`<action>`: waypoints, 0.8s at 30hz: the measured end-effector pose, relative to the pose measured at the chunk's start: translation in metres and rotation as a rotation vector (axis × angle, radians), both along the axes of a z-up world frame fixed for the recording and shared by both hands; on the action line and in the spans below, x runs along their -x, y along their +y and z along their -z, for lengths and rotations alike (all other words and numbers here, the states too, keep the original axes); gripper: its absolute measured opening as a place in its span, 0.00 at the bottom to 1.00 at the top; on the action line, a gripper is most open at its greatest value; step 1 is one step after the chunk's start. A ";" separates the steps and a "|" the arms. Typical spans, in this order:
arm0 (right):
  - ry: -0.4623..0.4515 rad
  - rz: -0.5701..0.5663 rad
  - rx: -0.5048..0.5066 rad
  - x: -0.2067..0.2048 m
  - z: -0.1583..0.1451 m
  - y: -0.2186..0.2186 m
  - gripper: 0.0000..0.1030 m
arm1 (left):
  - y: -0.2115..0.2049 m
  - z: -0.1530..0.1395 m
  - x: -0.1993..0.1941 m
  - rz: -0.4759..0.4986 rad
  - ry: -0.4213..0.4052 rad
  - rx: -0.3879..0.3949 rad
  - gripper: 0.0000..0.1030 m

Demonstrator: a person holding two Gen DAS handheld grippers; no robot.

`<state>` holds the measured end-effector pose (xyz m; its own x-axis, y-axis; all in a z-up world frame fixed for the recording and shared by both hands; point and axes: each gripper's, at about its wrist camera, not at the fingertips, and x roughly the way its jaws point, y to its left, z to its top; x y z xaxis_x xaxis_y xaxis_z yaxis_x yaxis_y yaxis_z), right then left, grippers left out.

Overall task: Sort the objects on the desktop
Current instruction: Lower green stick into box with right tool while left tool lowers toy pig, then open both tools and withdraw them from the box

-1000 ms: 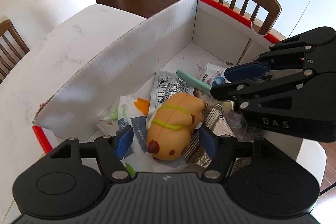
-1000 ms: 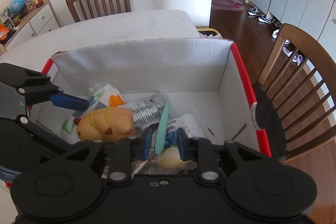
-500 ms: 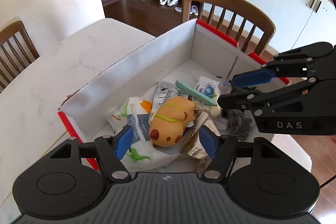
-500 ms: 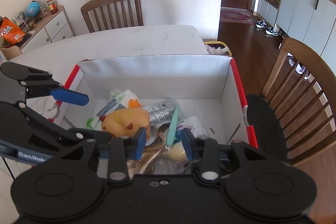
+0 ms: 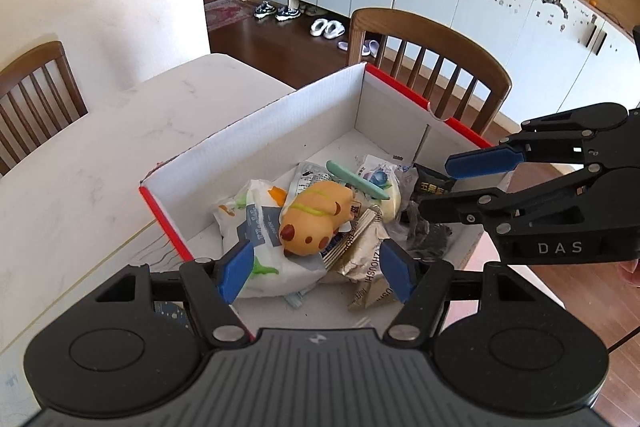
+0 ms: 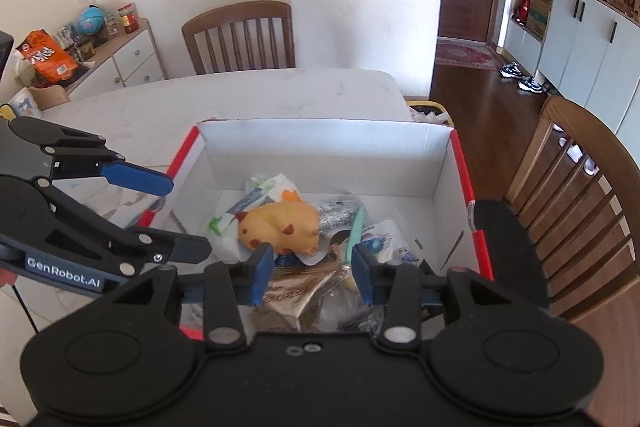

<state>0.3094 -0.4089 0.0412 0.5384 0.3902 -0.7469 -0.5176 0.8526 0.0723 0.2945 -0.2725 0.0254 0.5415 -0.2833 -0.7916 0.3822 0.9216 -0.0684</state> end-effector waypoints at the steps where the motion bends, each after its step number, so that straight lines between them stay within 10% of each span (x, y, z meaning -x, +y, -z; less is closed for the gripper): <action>1: -0.005 -0.003 0.000 0.003 -0.001 0.000 0.41 | 0.001 -0.001 0.003 0.002 -0.005 0.002 0.71; 24: -0.071 -0.008 -0.038 0.049 -0.007 -0.012 0.71 | 0.023 -0.013 0.047 -0.069 -0.066 0.090 0.87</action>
<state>0.2605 -0.4214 0.0480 0.5861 0.4221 -0.6916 -0.5296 0.8456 0.0672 0.2476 -0.2490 0.0380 0.6120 -0.3120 -0.7267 0.3249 0.9370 -0.1287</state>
